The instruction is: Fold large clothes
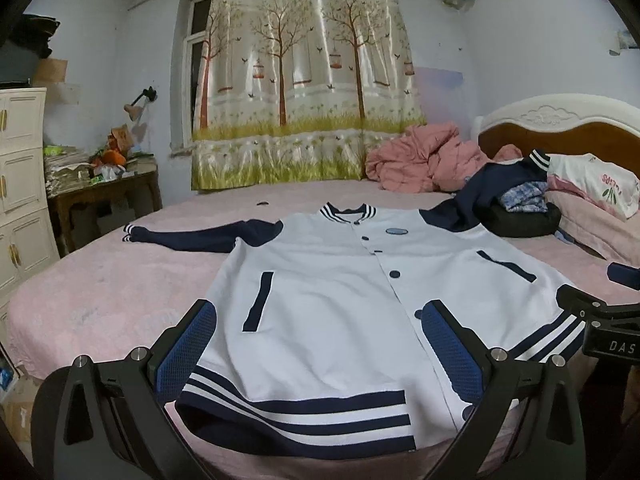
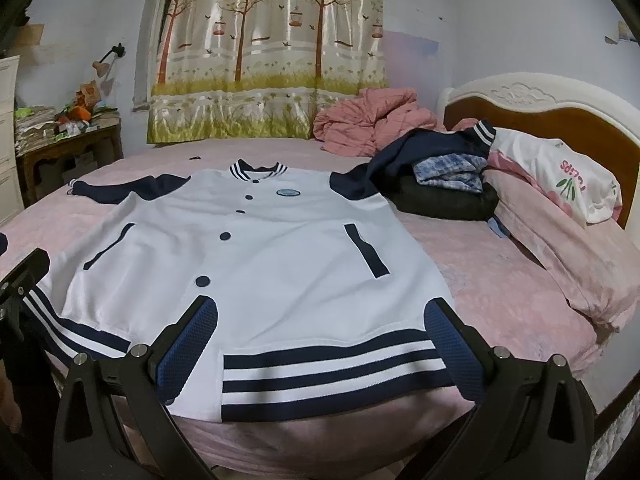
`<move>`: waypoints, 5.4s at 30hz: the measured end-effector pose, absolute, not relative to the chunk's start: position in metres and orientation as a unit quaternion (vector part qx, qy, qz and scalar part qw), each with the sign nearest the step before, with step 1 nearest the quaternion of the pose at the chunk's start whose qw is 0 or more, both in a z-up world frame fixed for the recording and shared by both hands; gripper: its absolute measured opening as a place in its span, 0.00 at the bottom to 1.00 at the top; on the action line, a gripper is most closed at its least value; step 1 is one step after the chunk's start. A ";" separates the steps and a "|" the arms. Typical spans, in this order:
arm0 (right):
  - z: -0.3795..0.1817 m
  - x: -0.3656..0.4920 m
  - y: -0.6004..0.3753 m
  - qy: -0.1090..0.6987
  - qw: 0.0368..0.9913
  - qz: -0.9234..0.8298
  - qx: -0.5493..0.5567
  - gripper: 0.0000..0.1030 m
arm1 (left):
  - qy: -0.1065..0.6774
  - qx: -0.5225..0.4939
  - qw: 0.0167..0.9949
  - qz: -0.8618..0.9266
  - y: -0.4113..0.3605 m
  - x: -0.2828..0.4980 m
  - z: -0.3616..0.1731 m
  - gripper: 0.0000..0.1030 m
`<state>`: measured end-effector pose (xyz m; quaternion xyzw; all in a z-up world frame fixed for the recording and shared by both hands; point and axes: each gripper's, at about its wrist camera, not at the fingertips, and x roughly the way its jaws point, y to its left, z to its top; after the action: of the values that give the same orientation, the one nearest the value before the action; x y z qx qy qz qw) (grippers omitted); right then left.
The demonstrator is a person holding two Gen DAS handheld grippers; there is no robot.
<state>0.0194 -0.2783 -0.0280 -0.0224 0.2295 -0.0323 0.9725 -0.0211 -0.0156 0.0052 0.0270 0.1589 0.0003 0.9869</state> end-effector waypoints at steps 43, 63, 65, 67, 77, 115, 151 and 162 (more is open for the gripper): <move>-0.032 0.052 -0.386 0.244 0.964 -0.093 0.059 0.92 | 0.235 -0.004 0.967 0.099 0.074 0.013 -0.013 1.00; -0.094 0.081 -0.423 0.387 0.899 -0.024 0.204 0.73 | 0.381 -0.132 0.912 0.075 0.129 0.071 -0.077 0.48; -0.093 0.078 -0.417 0.381 0.902 -0.011 0.202 0.49 | 0.377 -0.121 0.917 0.054 0.120 0.069 -0.075 0.28; -0.090 0.071 -0.416 0.364 0.909 -0.039 0.199 0.06 | 0.357 -0.098 0.927 0.054 0.107 0.064 -0.070 0.26; -0.037 0.087 -0.411 0.290 0.942 -0.038 0.165 0.05 | 0.280 -0.070 0.953 0.095 0.103 0.084 -0.005 0.11; -0.055 0.289 -0.381 0.373 0.920 0.085 -0.086 1.00 | 0.348 0.005 0.932 -0.099 0.098 0.218 -0.050 0.99; -0.056 0.225 -0.437 0.310 0.938 -0.055 0.143 0.78 | 0.378 -0.186 0.907 -0.014 0.128 0.215 -0.064 0.89; -0.069 0.211 -0.438 0.318 0.923 -0.037 0.215 0.05 | 0.349 -0.147 0.926 0.000 0.112 0.192 -0.037 0.11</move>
<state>0.2109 -0.4378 -0.0687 0.2150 0.3177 -0.0369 0.9227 0.1918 0.1120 -0.0369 -0.1467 0.3489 -0.0004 0.9256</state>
